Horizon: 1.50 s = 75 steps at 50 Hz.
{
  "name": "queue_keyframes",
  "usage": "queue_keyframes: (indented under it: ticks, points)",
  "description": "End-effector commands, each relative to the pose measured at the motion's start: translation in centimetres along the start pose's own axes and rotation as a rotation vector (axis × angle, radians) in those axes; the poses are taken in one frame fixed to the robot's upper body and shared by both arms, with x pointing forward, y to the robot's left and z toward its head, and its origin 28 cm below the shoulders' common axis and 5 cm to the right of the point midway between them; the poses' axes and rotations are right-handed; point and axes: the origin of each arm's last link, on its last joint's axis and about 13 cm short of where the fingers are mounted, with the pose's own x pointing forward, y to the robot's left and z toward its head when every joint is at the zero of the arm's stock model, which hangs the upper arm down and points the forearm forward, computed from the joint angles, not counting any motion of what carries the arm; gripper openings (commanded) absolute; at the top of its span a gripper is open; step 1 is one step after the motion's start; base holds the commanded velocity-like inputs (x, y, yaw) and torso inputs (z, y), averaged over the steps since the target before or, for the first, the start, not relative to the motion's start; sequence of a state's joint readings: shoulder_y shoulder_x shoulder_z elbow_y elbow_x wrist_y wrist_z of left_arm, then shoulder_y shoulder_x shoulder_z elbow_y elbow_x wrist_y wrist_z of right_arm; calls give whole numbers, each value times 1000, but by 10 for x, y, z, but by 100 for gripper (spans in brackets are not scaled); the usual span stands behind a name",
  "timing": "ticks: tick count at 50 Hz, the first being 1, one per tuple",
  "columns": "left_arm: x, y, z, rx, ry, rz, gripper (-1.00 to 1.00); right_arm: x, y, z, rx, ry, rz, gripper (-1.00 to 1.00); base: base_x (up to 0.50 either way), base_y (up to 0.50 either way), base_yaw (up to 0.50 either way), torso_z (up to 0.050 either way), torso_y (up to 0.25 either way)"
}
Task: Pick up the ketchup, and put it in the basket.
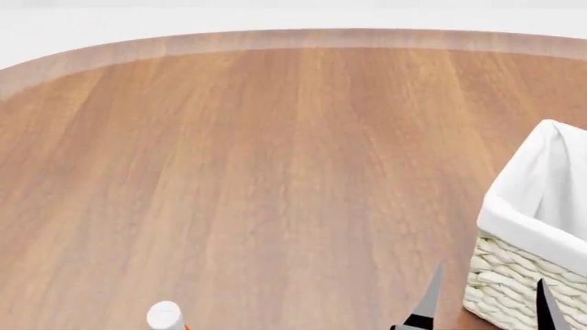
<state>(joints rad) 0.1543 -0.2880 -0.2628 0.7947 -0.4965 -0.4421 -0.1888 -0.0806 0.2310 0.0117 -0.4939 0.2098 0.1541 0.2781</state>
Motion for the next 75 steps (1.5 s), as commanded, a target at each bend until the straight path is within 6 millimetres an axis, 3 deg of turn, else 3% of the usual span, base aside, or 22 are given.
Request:
queue_keyframes:
  ticks: [1,20,41,52,58,75]
  points:
    - [1,0,0,0,2,-2,100,1,0,0,-1,4,-2,100,0,0,0,0,0]
    - [-14,-1,6,-11,-19,12,100,-5,-5,-6,-11,9,13,100,123,0,0,0,0]
    - [-3,-2,1,-3,12,-4,100,0,-2,-3,-55,20,37,100,0,0,0,0,0]
    - [-6,0,6,-4,0,-1,100,-15,-13,28,-104,71,222,100,0,0,0,0,0]
    - [-3,2,6,-11,-4,10,100,-22,-21,32,-85,121,327,100,0,0,0,0,0]
    - [0,5,5,-16,-5,21,100,-13,-41,32,-108,225,507,100,0,0,0,0,0]
